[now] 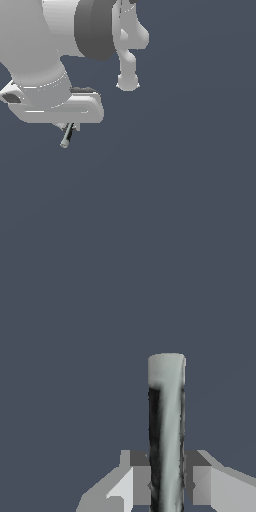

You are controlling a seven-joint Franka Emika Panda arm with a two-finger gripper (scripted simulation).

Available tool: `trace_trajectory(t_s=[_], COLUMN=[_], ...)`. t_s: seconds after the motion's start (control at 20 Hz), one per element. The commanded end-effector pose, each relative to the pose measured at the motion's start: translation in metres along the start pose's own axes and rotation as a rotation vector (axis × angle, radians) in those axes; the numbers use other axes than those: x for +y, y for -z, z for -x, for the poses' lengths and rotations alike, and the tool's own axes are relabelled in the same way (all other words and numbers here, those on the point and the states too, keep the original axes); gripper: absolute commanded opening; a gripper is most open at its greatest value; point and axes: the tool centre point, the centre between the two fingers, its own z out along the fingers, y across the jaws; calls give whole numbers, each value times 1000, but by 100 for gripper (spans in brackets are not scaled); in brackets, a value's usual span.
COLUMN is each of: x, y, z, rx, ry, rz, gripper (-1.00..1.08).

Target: Pick up the object and move it to a goal position.

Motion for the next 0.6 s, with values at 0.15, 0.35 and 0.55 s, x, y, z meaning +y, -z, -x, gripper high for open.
trace_trajectory(t_s=[0.15, 0.35, 0.55], x=[10, 14, 15], y=[17, 23, 25], z=[-4, -6, -7], rx=[-1, -1, -1], ry=[1, 1, 1], rz=[0, 0, 0], gripper=[-100, -100, -100])
